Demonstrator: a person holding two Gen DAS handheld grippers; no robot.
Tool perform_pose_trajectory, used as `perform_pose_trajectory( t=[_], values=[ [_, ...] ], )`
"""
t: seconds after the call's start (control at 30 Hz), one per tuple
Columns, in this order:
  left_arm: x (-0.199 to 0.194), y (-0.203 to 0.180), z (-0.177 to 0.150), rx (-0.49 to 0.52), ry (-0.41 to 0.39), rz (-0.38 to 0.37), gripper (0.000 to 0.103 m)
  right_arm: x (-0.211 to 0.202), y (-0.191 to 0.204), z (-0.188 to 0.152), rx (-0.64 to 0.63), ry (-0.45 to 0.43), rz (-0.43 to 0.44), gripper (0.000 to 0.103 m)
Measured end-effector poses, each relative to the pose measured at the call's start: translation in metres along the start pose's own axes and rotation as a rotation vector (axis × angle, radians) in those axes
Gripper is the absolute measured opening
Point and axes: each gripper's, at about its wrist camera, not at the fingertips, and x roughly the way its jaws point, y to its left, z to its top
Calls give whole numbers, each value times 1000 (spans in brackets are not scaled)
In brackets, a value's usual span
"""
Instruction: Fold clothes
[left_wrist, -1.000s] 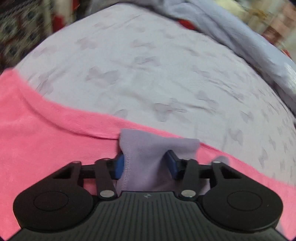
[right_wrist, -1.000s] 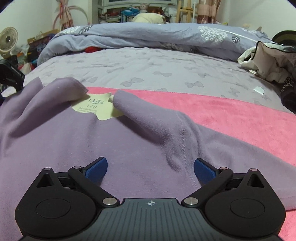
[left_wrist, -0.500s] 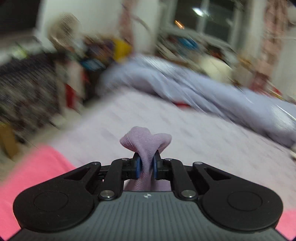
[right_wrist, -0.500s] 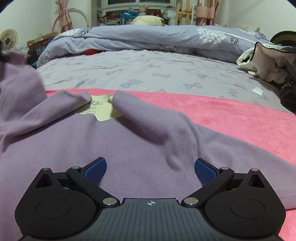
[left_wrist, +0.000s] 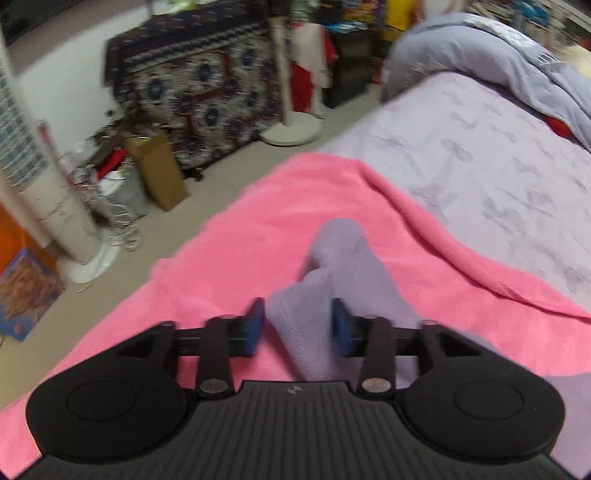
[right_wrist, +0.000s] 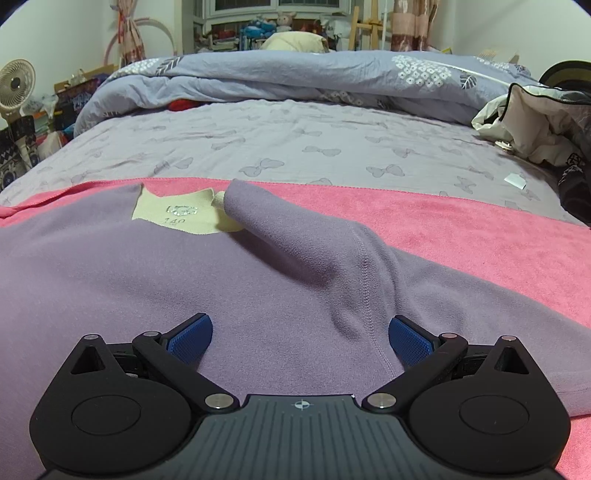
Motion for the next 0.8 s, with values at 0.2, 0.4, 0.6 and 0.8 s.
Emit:
perform_pose_trajectory(
  t=[0.2, 0.4, 0.6, 0.8],
  values=[
    [-17, 13, 14, 92, -142, 342, 66, 0, 0, 0, 1, -2, 0, 103],
    [-45, 0, 29, 145, -228, 130, 65, 0, 0, 0, 2, -3, 1, 103],
    [-73, -116, -7, 612, -258, -356, 71, -11, 24, 30, -200, 65, -124, 94],
    [-52, -211, -28, 806, -37, -656, 76, -8, -12, 74, -206, -4, 3, 90]
  ],
)
